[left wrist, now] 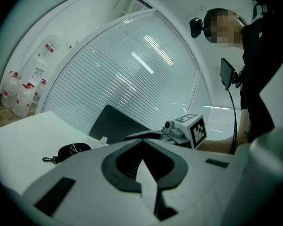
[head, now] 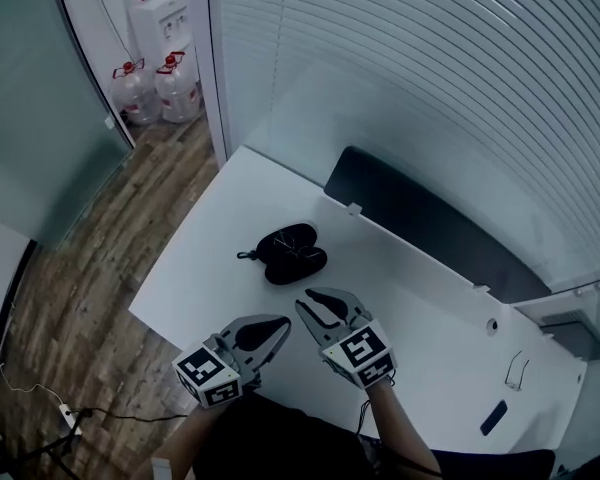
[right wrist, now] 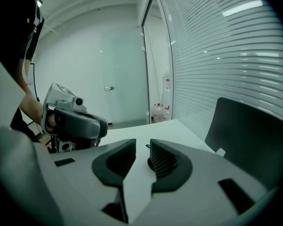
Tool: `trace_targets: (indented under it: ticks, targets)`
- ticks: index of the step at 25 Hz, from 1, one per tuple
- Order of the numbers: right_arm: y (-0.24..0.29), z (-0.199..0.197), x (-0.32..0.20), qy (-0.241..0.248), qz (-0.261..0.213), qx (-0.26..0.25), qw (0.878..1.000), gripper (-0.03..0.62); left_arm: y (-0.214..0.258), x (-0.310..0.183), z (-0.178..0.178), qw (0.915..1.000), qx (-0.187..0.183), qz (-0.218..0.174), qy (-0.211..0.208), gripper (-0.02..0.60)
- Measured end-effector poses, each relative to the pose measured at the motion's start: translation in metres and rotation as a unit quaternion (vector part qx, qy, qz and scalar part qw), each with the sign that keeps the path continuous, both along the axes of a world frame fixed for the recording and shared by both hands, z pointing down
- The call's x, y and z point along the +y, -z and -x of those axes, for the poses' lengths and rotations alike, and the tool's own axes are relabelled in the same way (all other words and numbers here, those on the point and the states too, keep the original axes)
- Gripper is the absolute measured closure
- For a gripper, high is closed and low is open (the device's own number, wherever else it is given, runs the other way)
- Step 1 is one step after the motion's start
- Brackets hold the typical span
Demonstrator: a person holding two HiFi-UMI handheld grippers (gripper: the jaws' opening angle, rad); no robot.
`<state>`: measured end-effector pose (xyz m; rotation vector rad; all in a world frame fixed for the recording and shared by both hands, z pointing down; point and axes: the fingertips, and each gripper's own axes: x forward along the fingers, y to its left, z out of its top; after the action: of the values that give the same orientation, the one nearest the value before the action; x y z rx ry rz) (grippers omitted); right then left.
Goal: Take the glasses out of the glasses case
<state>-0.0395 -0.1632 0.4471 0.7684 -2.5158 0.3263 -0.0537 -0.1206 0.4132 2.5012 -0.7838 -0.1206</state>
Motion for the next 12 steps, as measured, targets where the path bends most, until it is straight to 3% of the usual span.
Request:
trace_targets:
  ticks: [12]
  targets:
    - [-0.047, 0.004, -0.035, -0.009, 0.017, 0.054, 0.998, 0.500, -0.044, -0.023, 0.001, 0.9991, -0.005, 0.033, -0.025, 0.575]
